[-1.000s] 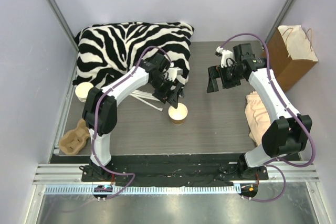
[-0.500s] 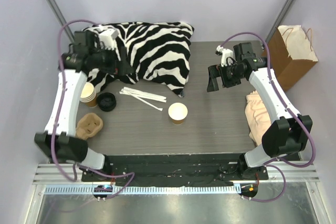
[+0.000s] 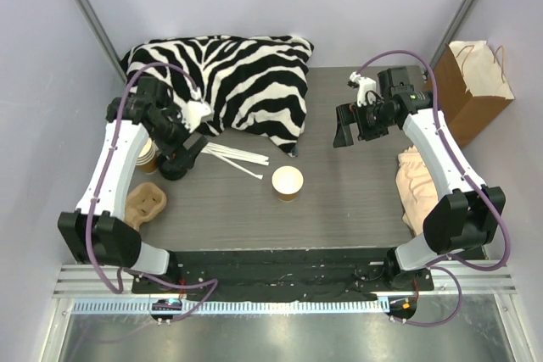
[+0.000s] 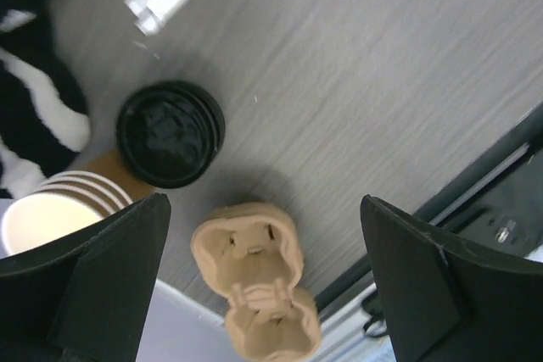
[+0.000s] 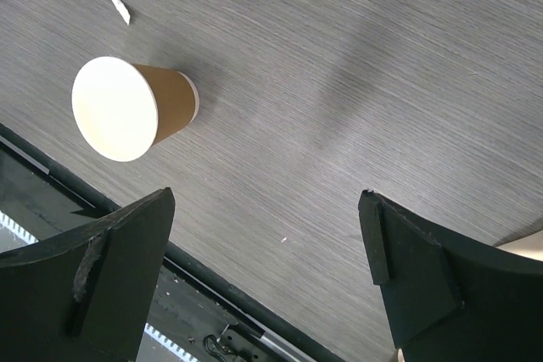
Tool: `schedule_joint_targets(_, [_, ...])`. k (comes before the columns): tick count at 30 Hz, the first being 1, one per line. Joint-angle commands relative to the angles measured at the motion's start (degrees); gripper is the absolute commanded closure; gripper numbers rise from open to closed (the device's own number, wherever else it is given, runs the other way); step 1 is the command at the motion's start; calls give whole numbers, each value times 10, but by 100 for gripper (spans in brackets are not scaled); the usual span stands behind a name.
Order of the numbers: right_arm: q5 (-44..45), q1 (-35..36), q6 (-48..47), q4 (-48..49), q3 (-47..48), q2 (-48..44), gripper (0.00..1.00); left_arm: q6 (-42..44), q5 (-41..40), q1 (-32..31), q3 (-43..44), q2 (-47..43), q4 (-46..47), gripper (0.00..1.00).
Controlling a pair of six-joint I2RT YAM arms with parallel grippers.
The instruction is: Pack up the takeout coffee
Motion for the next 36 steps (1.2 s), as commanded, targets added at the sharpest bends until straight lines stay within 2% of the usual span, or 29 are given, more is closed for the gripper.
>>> schedule_joint_targets(1, [-12,6,-8,-3,22,1,0,140,-35,5,-33,14,-47,0])
schedule_joint_targets(3, [-12,6,-9,-5,23,2,0,156,-44,6,-43,41,-40,0])
schedule_joint_targets(7, [-12,6,-9,-7,20,3,0,166,-57,11,-35,97,-36,15])
schedule_joint_targets(17, [-11,7,-9,-7,14,10,0,176,-94,28,-42,176,50,26])
schedule_joint_targets(26, [-8,7,-9,-8,16,17,0,191,-132,36,-79,196,102,33])
schedule_joint_targets(32, [-10,8,-9,-7,19,25,0,188,-131,39,-100,200,110,42])
schedule_joint_targets(33, [-10,7,-9,-7,19,26,0,188,-131,39,-104,202,110,48])
schedule_joint_targets(36, [-10,7,-9,-7,20,28,0,191,-132,39,-113,203,113,55])
